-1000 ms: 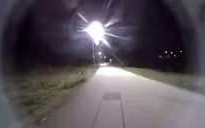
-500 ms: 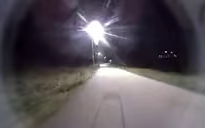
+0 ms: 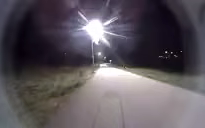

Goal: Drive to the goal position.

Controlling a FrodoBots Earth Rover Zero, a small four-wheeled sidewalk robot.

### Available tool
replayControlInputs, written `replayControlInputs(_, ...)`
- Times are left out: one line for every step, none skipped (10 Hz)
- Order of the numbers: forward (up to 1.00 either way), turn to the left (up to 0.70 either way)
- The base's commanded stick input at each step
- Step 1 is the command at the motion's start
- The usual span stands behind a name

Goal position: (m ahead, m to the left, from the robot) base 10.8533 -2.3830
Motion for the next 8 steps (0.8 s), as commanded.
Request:
replayControlInputs(0.7, -0.12)
replayControlInputs(0.7, -0.11)
replayControlInputs(0.7, -0.06)
replayControlInputs(0.7, 0.0)
replayControlInputs(0.7, 0.0)
replayControlInputs(0.7, 0.0)
replayControlInputs(0.7, 0.0)
replayControlInputs(0.7, 0.0)
